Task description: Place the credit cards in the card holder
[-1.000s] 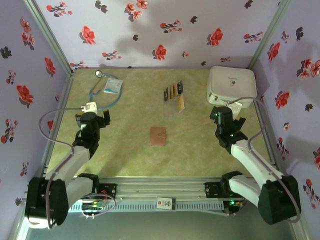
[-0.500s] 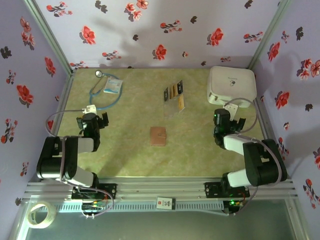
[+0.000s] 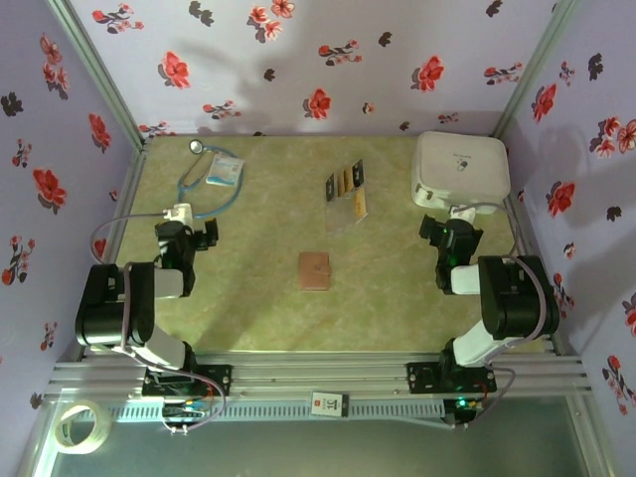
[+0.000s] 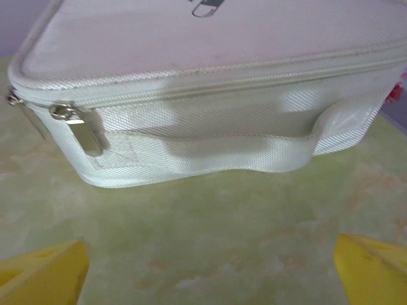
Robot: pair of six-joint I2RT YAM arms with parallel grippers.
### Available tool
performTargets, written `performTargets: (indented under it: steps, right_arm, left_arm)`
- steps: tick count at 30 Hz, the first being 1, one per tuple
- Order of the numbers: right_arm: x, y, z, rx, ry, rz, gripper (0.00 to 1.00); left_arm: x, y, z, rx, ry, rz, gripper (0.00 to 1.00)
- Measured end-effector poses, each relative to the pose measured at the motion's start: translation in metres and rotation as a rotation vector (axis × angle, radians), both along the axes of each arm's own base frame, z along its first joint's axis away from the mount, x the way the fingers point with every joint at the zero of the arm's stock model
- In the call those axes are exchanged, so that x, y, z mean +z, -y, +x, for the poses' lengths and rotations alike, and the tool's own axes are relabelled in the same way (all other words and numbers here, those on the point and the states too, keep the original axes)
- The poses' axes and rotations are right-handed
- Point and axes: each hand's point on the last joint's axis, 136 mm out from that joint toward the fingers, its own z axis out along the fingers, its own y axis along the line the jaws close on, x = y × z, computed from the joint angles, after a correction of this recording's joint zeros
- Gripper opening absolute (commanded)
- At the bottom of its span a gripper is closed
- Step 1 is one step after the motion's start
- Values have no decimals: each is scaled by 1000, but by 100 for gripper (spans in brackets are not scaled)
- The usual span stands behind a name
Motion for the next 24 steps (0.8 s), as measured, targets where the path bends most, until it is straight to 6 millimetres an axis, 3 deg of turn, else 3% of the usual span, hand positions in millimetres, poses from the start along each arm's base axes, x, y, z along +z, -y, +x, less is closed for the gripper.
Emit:
performTargets:
  steps: [8,24]
  right_arm:
    - [0,-8,-2,22,2,-19,99]
    - [0,-5,-1,21,-4,-15,99]
  left_arm:
    - [0,3,0,-11,2,0,100]
    - [0,3,0,-11,2,0,100]
